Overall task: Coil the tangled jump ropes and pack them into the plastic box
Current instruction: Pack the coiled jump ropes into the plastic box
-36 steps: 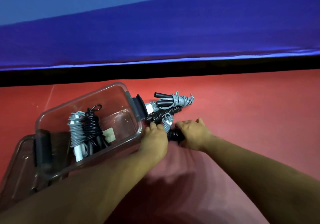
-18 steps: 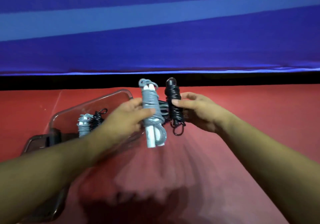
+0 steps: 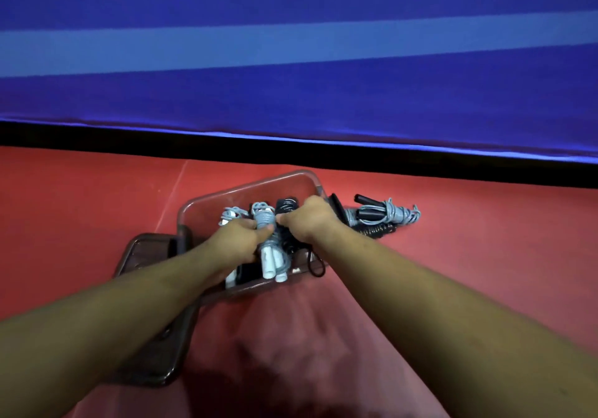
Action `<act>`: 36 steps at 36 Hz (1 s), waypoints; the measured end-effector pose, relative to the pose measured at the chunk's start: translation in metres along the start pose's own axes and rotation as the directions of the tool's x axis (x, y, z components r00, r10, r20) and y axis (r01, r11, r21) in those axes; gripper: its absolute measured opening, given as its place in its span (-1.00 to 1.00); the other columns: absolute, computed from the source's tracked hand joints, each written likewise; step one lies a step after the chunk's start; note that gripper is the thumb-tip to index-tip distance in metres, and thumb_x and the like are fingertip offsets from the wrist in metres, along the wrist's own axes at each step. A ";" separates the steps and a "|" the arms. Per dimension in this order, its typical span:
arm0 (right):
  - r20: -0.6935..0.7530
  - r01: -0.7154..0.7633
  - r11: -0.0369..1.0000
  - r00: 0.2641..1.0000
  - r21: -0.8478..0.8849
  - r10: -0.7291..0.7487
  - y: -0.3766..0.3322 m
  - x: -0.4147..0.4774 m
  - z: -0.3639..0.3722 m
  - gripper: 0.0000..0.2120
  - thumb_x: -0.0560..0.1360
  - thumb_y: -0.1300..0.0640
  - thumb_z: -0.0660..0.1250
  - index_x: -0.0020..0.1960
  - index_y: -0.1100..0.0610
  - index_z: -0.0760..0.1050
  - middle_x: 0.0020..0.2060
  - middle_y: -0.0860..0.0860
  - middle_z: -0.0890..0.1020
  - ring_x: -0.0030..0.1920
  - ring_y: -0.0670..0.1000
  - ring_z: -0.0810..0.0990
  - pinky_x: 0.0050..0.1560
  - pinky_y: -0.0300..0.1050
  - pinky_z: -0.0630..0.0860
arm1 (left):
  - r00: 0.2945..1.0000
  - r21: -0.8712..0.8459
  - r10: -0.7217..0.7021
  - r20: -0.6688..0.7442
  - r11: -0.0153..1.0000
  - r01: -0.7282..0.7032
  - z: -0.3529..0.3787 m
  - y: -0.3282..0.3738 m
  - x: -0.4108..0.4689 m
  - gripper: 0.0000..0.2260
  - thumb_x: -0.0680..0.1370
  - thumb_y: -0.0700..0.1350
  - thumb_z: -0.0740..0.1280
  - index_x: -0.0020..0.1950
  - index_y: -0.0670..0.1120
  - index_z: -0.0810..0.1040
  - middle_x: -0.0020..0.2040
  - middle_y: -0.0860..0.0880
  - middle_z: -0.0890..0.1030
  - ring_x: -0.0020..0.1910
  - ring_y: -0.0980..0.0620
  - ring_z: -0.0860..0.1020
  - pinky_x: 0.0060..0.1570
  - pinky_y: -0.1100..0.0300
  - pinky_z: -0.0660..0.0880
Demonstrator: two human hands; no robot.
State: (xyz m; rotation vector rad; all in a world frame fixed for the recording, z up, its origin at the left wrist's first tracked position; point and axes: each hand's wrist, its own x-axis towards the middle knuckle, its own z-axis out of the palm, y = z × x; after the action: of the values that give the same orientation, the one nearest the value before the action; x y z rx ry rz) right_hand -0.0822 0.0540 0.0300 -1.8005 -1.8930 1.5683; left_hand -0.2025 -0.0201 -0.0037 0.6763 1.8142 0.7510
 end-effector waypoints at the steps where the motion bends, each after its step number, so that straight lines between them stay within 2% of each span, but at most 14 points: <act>1: -0.019 -0.009 1.000 1.000 -0.012 0.009 0.001 0.005 0.005 -0.60 0.48 0.02 0.46 0.17 0.29 0.56 0.13 0.19 0.64 0.11 0.16 0.63 0.06 -0.05 0.54 | 1.000 0.019 0.000 -0.006 1.000 0.001 0.001 0.001 0.005 -0.72 0.54 0.05 0.39 0.00 -0.18 0.60 0.00 -0.31 0.66 -0.10 -0.13 0.60 0.01 -0.01 0.57; 2: -0.037 -0.024 1.000 0.999 -0.010 0.024 0.002 0.008 0.007 -0.60 0.49 0.02 0.45 0.18 0.28 0.56 0.13 0.18 0.64 0.11 0.16 0.63 0.03 -0.07 0.53 | 1.000 0.066 0.002 -0.020 0.998 -0.001 0.003 0.004 0.009 -0.77 0.59 0.00 0.36 -0.05 -0.18 0.57 -0.11 -0.23 0.65 -0.19 -0.06 0.59 -0.12 0.13 0.59; 4: -0.061 -0.042 0.999 0.997 -0.017 0.041 0.002 0.016 0.011 -0.66 0.51 0.05 0.41 0.17 0.26 0.56 0.12 0.16 0.64 0.10 0.15 0.63 -0.07 -0.12 0.50 | 0.996 0.243 0.034 -0.079 0.970 -0.013 0.005 0.010 0.019 -0.72 0.61 0.02 0.33 -0.22 -0.11 0.48 -0.35 -0.07 0.54 -0.42 0.02 0.48 -0.41 0.29 0.40; 6: -0.062 -0.035 0.997 0.998 -0.063 0.031 0.002 0.020 0.012 -0.86 0.54 0.16 0.33 0.00 0.24 0.57 0.03 0.15 0.64 0.04 0.15 0.62 -0.15 -0.14 0.44 | 0.989 0.426 0.103 -0.109 0.904 -0.047 0.007 0.010 0.025 -0.70 0.58 0.07 0.33 -0.20 -0.10 0.43 -0.35 -0.07 0.54 -0.38 -0.04 0.47 -0.39 0.19 0.32; 8: -0.031 -0.028 0.994 0.999 -0.103 0.025 0.005 0.022 0.012 -0.91 0.51 0.26 0.24 -0.11 0.23 0.52 -0.06 0.16 0.61 -0.04 0.17 0.61 -0.18 -0.12 0.45 | 0.985 0.506 0.121 -0.123 0.861 -0.043 0.012 0.005 0.029 -0.70 0.55 0.07 0.35 0.00 -0.14 0.40 -0.17 -0.16 0.62 -0.24 -0.10 0.52 -0.29 0.11 0.35; 12: 0.018 -0.015 0.964 1.000 -0.267 0.021 0.020 0.025 0.016 -0.81 0.54 0.16 0.32 0.10 0.24 0.54 0.08 0.16 0.63 -0.03 0.12 0.59 -0.12 -0.14 0.46 | 0.981 0.585 0.172 -0.093 0.807 -0.086 0.025 -0.001 0.034 -0.77 0.60 0.01 0.30 0.03 -0.13 0.35 -0.03 -0.18 0.59 -0.10 -0.15 0.50 -0.16 0.12 0.32; 15: 0.049 0.001 0.950 0.999 -0.312 0.015 0.026 0.025 0.015 -0.70 0.57 0.09 0.29 0.21 0.27 0.51 0.17 0.17 0.61 0.14 0.16 0.60 -0.06 -0.13 0.45 | 0.984 0.628 0.169 -0.060 0.773 -0.094 0.033 0.001 0.037 -0.82 0.63 -0.03 0.24 0.04 -0.14 0.48 0.04 -0.16 0.64 -0.02 -0.14 0.56 -0.10 0.18 0.36; 19: 0.041 0.116 0.961 0.993 -0.249 -0.110 0.013 0.018 -0.005 -0.75 0.55 0.16 0.28 0.10 0.33 0.54 0.05 0.27 0.62 0.00 0.19 0.58 -0.12 -0.08 0.42 | 0.971 0.677 0.232 -0.049 0.723 -0.139 0.037 0.003 0.037 -0.97 0.55 -0.20 0.26 -0.05 -0.11 0.49 0.08 -0.21 0.64 0.09 -0.18 0.58 -0.10 0.21 0.35; 23: -0.025 0.200 0.973 0.979 -0.110 -0.204 0.016 0.014 -0.043 -0.82 0.46 0.28 0.22 -0.18 0.28 0.60 -0.22 0.25 0.65 -0.21 0.20 0.59 -0.15 -0.03 0.54 | 0.905 0.543 0.390 -0.169 0.803 -0.245 0.034 0.009 0.038 -0.92 0.53 -0.23 0.27 -0.10 -0.06 0.51 -0.11 -0.08 0.62 -0.08 -0.12 0.58 -0.07 0.12 0.46; 26: -0.154 0.163 0.983 0.977 0.086 -0.148 0.044 0.024 -0.088 -0.78 0.42 0.26 0.19 -0.34 0.21 0.55 -0.30 0.20 0.69 -0.25 0.20 0.68 -0.07 0.17 0.65 | 0.808 0.482 0.558 -0.190 0.769 -0.419 0.045 0.036 0.033 -0.91 0.52 -0.27 0.26 -0.08 -0.11 0.52 -0.19 0.02 0.53 -0.20 0.01 0.47 -0.09 0.14 0.42; 28: -0.266 0.127 0.992 0.955 -0.022 -0.128 0.066 0.035 -0.112 -0.83 0.38 0.20 0.22 -0.27 0.18 0.58 -0.25 0.14 0.68 -0.15 0.19 0.67 -0.05 0.07 0.62 | 0.737 0.514 0.663 -0.134 0.682 -0.521 0.054 0.057 0.025 -0.92 0.51 -0.28 0.26 -0.08 -0.14 0.52 -0.19 0.01 0.52 -0.23 0.08 0.42 -0.13 0.21 0.36; 31: -0.305 0.052 0.951 0.941 -0.304 -0.148 0.103 0.053 -0.136 -0.68 0.46 0.24 0.29 0.20 0.20 0.56 0.15 0.17 0.62 0.20 0.15 0.56 0.18 -0.08 0.45 | 0.700 0.548 0.713 0.052 0.565 -0.617 0.090 0.086 0.020 -0.92 0.48 -0.27 0.27 -0.11 -0.13 0.54 -0.22 0.01 0.54 -0.27 0.14 0.43 -0.16 0.22 0.39; 33: -0.202 0.111 0.921 0.959 -0.373 -0.197 0.122 0.064 -0.140 -0.47 0.45 0.27 0.32 0.42 0.25 0.38 0.36 0.20 0.48 0.36 0.14 0.45 0.32 -0.15 0.31 | 0.739 0.584 0.643 0.200 0.528 -0.617 0.122 0.096 0.020 -0.90 0.49 -0.26 0.26 -0.08 -0.16 0.57 -0.17 -0.05 0.60 -0.19 0.00 0.52 -0.11 0.14 0.42; 36: 0.024 0.192 0.898 0.980 -0.395 -0.200 0.142 0.082 -0.142 -0.29 0.44 0.27 0.38 0.54 0.22 0.20 0.49 0.15 0.33 0.46 0.07 0.34 0.39 -0.27 0.16 | 0.863 0.760 0.376 0.336 0.434 -0.484 0.171 0.103 0.025 -0.81 0.57 -0.21 0.24 0.12 -0.23 0.56 0.09 -0.19 0.63 0.10 -0.18 0.56 -0.13 0.19 0.35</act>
State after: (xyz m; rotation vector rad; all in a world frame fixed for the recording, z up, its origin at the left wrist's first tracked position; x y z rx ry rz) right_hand 0.0846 0.1682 -0.0470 -1.6716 -2.4357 1.1601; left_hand -0.0395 0.0968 0.0091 1.8508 1.8414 0.0668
